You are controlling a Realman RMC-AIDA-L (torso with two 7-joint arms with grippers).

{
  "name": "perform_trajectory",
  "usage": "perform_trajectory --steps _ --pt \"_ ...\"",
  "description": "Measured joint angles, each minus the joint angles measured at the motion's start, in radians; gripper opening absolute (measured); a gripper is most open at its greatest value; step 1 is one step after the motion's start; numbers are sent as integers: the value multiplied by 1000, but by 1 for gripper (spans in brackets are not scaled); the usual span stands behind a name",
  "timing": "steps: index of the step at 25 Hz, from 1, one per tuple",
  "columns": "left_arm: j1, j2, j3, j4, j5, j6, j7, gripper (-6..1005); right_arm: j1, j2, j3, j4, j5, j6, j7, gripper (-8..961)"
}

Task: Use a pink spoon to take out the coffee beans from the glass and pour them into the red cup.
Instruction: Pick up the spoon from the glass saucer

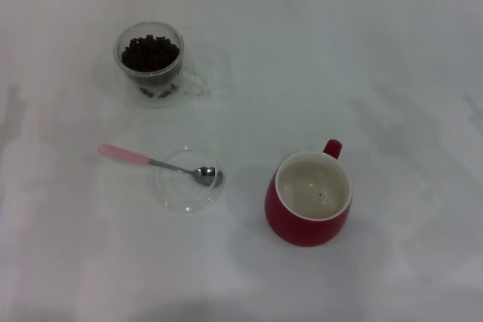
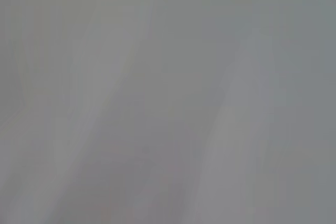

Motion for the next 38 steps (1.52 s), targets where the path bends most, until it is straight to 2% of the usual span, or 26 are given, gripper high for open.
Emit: perform_trajectory --steps 6,10,15,18,22,28,33,38 --pt "13 -2 0 -44 102 -6 -287 888 23 17 60 -29 2 6 17 615" --pt "26 -4 8 -75 146 -5 -404 887 38 28 65 -31 24 14 36 615" --pt "62 -7 38 -98 179 -18 -518 888 47 59 67 -58 84 36 64 616" --pt "94 -8 49 -101 180 -30 -557 888 52 69 73 -68 90 61 63 616" --pt "113 -8 83 -108 181 -49 -625 888 68 70 76 -69 91 97 59 616" --pt "110 -11 160 -125 185 -68 -634 887 105 63 76 -70 88 140 58 615" --pt "102 -16 166 -140 215 -77 -632 887 118 59 67 -90 81 163 58 616" --pt "64 -16 167 -160 260 -131 -639 888 117 61 66 -98 80 170 57 616"
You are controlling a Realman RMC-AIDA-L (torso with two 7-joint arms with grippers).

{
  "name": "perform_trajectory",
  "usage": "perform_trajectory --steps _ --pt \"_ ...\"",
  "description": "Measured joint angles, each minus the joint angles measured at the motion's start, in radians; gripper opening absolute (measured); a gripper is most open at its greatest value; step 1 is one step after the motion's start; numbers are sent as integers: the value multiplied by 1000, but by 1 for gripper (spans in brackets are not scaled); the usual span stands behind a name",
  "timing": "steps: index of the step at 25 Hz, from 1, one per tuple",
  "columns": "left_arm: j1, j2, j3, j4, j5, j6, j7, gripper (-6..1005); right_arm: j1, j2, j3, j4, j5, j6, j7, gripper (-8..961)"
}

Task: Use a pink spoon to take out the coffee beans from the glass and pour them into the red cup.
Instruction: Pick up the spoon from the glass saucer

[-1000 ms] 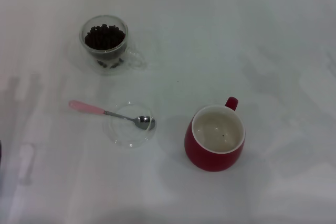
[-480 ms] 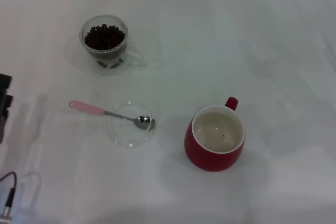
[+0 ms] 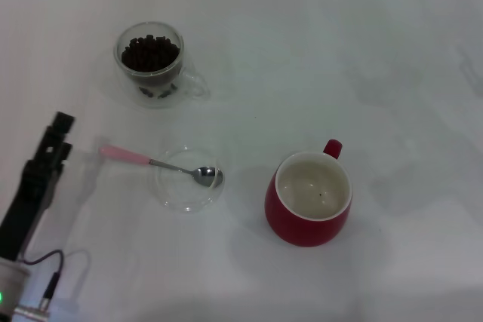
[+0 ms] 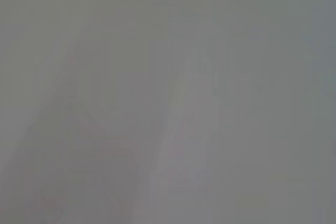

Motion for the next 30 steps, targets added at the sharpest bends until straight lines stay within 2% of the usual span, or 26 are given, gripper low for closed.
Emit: perform_trajectory --steps 12,30 --pt "-74 0 -3 -3 68 -136 -56 888 -20 2 0 -10 0 0 -1 615" --pt "-71 -3 -9 -4 125 -128 -41 885 -35 7 8 -2 0 -5 -41 616"
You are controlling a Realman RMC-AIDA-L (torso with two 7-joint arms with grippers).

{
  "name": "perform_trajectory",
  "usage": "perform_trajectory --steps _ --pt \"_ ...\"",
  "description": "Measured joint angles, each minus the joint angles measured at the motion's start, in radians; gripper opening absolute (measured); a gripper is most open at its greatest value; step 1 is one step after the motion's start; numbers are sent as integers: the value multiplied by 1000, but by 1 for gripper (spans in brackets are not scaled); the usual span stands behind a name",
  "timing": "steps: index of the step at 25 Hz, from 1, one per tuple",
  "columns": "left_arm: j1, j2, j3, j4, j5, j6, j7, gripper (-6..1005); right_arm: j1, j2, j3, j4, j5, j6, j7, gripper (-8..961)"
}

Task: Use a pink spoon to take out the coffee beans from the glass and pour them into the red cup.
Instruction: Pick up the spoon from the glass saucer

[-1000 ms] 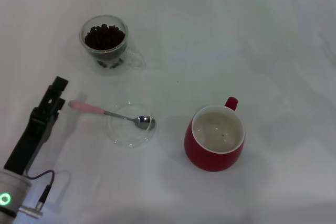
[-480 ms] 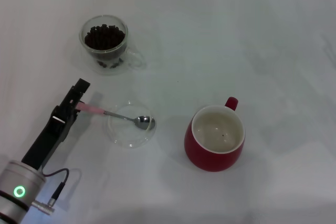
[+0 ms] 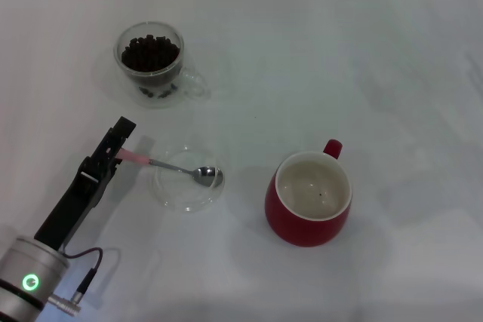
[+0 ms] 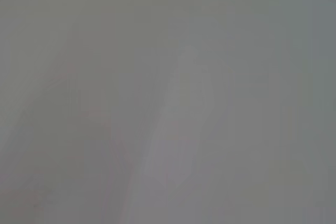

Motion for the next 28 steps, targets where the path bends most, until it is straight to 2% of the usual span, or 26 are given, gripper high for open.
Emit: perform_trajectory --steps 9,14,19,28 --pt "1 0 4 0 8 0 4 872 -16 3 -7 4 0 -15 0 613" --pt "-3 3 3 0 8 -7 -4 763 -25 3 -8 7 0 -42 0 612" --pt "-4 5 1 1 8 -17 -6 544 -27 3 -8 14 0 -47 0 610" --pt "3 5 -8 1 -2 -57 -20 359 -27 4 -8 18 0 -49 0 604"
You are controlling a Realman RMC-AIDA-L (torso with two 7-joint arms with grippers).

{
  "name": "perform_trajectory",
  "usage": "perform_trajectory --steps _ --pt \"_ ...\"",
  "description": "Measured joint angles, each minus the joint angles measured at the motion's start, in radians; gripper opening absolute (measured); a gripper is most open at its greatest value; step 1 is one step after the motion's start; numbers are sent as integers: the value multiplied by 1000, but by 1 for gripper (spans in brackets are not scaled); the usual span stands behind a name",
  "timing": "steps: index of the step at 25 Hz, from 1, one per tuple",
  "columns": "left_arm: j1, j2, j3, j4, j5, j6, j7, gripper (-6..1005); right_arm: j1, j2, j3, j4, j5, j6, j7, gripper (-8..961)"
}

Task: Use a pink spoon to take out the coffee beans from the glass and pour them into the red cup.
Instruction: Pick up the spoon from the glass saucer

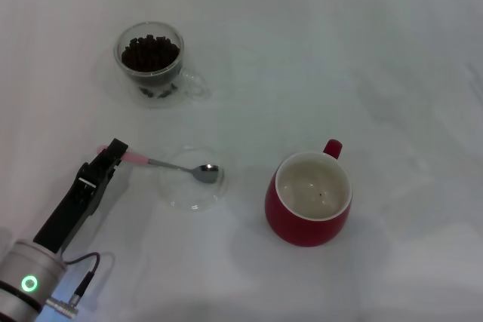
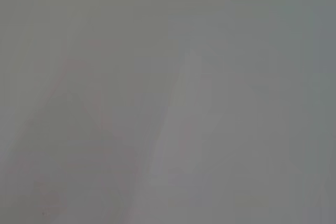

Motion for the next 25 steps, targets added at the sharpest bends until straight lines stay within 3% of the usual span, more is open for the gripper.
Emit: perform_trajectory --steps 3,5,25 --pt "8 -1 -8 -2 -1 -5 0 297 0 0 -1 3 0 0 0 604" --pt "10 -1 -10 -2 -1 -5 1 128 0 0 -1 7 0 0 0 604" --pt "13 17 7 54 10 110 28 128 -1 0 -5 14 0 -41 0 604"
